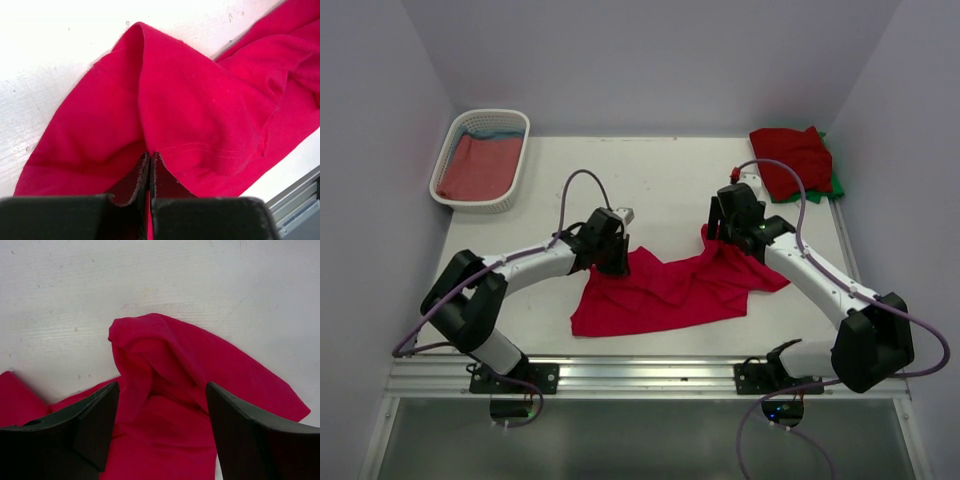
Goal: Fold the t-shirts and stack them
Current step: Flatten out the tshirt
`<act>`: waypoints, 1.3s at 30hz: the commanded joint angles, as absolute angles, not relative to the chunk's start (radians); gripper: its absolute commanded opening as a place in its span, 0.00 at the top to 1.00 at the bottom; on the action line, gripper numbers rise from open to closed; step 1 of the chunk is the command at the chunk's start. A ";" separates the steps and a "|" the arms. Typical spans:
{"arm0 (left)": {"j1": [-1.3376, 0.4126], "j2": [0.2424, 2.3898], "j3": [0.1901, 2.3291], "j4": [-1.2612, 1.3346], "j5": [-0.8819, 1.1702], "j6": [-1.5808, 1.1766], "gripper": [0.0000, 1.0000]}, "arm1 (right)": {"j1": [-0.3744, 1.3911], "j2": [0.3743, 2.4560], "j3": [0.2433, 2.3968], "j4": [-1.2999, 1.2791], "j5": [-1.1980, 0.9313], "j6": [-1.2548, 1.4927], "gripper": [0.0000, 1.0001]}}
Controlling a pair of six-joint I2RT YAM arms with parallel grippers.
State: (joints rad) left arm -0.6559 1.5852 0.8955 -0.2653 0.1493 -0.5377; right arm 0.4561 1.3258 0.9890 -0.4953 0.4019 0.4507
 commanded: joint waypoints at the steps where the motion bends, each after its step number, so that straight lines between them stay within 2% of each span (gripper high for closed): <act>1: -0.652 1.523 0.899 -0.232 0.117 -0.529 1.00 | 0.454 1.281 0.979 -0.477 0.442 0.449 0.27; 6: -0.643 1.298 0.983 -0.389 -0.142 -0.529 1.00 | 0.454 1.262 0.943 -0.491 0.508 0.479 0.29; 8: -0.605 1.199 1.040 -0.466 -0.231 -0.514 1.00 | 0.443 1.256 0.920 -0.488 0.512 0.495 0.22; 9: -0.585 1.171 1.061 -0.494 -0.271 -0.491 1.00 | 0.433 1.252 0.913 -0.486 0.506 0.502 0.09; 10: -0.565 1.134 1.106 -0.549 -0.287 -0.477 1.00 | 0.425 1.249 0.898 -0.483 0.500 0.509 0.02; 11: -0.525 1.121 1.127 -0.576 -0.304 -0.465 1.00 | 0.416 1.240 0.887 -0.477 0.489 0.518 0.01; 25: -0.367 1.035 1.167 -0.698 -0.486 -0.391 1.00 | 0.397 1.224 0.799 -0.436 0.483 0.531 0.01; 29: -0.342 1.049 1.178 -0.696 -0.477 -0.388 1.00 | 0.399 1.238 0.781 -0.416 0.402 0.549 0.21; 32: -0.337 1.058 1.164 -0.677 -0.445 -0.393 1.00 | 0.399 1.235 0.730 -0.358 0.272 0.569 0.30; 35: -0.334 1.065 1.154 -0.666 -0.427 -0.402 1.00 | 0.411 1.209 0.670 -0.299 0.183 0.598 0.36; 39: -0.334 1.072 1.138 -0.644 -0.384 -0.405 1.00 | 0.486 1.175 0.669 -0.279 0.163 0.617 0.36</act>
